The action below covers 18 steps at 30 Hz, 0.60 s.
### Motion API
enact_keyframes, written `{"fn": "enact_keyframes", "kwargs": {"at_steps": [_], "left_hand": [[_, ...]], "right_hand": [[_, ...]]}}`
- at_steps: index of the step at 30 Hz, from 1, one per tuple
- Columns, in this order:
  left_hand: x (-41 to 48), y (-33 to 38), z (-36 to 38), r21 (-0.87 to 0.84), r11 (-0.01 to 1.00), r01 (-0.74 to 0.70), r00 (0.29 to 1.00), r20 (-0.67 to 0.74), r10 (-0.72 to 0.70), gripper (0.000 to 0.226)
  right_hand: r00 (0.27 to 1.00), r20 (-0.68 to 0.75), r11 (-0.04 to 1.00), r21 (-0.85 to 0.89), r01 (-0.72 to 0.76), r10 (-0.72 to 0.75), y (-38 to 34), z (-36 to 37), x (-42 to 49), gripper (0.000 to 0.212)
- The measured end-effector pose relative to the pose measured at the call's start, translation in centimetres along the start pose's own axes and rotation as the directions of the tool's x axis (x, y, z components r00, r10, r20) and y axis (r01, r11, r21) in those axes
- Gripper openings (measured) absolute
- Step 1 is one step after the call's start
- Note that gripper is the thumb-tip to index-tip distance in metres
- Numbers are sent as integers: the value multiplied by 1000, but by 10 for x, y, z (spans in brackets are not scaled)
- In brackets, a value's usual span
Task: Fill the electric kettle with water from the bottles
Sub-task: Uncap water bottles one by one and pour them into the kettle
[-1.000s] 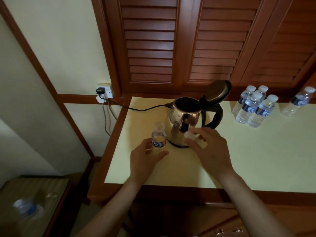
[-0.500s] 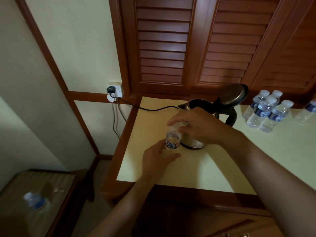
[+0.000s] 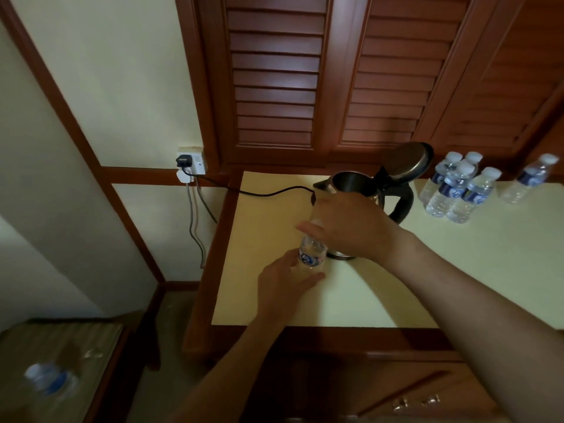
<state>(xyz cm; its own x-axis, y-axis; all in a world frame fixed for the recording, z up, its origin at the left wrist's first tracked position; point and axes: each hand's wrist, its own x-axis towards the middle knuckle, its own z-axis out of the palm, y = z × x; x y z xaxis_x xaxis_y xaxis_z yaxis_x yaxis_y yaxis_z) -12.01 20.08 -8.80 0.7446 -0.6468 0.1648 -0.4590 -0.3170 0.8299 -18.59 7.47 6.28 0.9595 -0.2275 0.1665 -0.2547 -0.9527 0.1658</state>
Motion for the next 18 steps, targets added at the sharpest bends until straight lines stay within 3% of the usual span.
{"fn": "enact_keyframes", "kwargs": {"at_steps": [3,6,8,11,18], "left_hand": [[-4,4,0,41,998,-45,999,8,45,53],[-8,6,4,37,997,-70,998,-5,70,53],[-14,14,10,48,994,-99,995,-9,100,55],[-22,39,24,40,991,-128,992,17,127,53],[-31,106,83,-140,983,-115,992,30,120,49]], "right_hand": [[997,20,991,110,-79,77,5,-2,-12,57],[998,-57,948,319,3,16,16,-9,-37,43],[996,-93,928,371,37,-2,23,-10,-55,32],[990,-107,904,425,-40,95,39,-11,-77,25],[913,-247,790,602,-118,325,103,-12,-119,30]]}}
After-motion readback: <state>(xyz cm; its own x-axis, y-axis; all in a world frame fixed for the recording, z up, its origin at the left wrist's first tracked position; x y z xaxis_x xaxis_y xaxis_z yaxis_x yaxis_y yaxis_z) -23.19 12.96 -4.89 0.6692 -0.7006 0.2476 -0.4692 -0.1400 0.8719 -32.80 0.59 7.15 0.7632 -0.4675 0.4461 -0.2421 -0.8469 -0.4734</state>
